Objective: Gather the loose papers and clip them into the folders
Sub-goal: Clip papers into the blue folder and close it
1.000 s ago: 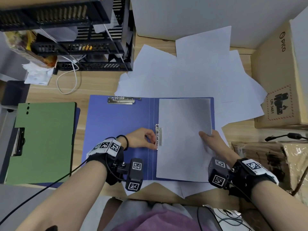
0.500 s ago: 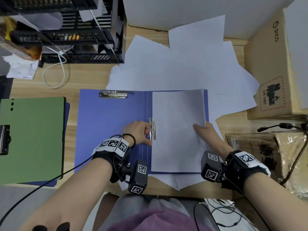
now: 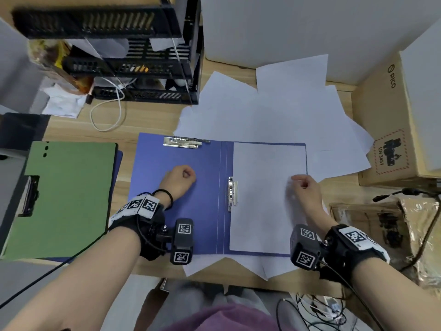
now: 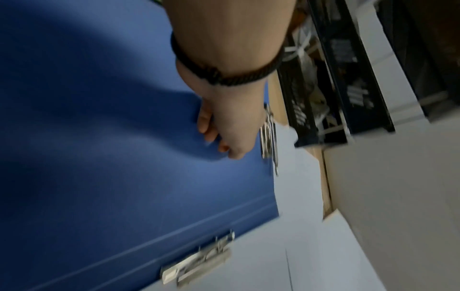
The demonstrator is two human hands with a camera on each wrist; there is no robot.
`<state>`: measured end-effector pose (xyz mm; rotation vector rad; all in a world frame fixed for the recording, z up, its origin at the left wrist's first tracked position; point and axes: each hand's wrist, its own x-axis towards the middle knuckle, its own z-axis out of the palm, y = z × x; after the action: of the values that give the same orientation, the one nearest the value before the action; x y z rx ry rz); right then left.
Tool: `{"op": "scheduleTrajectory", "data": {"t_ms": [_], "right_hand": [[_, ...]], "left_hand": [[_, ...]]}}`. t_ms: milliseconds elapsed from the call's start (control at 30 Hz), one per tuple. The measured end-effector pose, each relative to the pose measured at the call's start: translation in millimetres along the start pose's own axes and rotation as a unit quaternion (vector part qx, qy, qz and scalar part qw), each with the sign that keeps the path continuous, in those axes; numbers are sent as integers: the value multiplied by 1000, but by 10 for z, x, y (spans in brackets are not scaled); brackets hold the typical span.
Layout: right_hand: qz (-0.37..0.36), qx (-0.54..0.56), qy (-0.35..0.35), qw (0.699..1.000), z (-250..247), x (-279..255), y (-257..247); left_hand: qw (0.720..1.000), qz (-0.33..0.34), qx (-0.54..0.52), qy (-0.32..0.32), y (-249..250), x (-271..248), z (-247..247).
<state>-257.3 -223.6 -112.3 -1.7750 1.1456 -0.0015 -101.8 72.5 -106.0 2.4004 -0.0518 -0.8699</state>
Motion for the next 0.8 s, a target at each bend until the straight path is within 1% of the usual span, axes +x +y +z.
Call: {"op": "scheduleTrajectory", "data": {"t_ms": [67,133,167,200,267,333,367,467,533,633,700,800], "right_hand": [[11,25,-79,997,165,-101,-106],[26,29,-165,986,329,-217,-207],[36,26,-206,978,414,-281,-247],[45,24,-242,969,498,-350,-278],[57,13,-283,957,659,-485,-323],[66,1,-291,954,794,-597,-347],[68,-7,-292,954,845,-644,-363],[68,-19,-278,958,952,-760,-403],[68,-19,-256,964,992,-818,-434],[79,-2,-238,968,1025,-906,-489],[90,6,-237,967,1018,-966,-498],[85,-7,-249,965,953,-1041,-504]], "left_hand": [[996,-20,-26,81,-271,-36,-196],[985,-54,-7,162,-554,-86,-357],[979,-87,8,182,-687,-130,-430],[975,-118,-6,189,-812,-162,-482],[970,-149,-102,160,-998,-228,-559],[969,-140,-170,112,-1094,-319,-608],[971,-124,-186,84,-1097,-383,-638],[970,-65,-232,38,-1071,-489,-743],[965,-43,-258,9,-1037,-517,-841],[956,-22,-284,-73,-938,-581,-945],[948,7,-292,-126,-796,-655,-949],[930,45,-324,-167,-455,-761,-886]]}}
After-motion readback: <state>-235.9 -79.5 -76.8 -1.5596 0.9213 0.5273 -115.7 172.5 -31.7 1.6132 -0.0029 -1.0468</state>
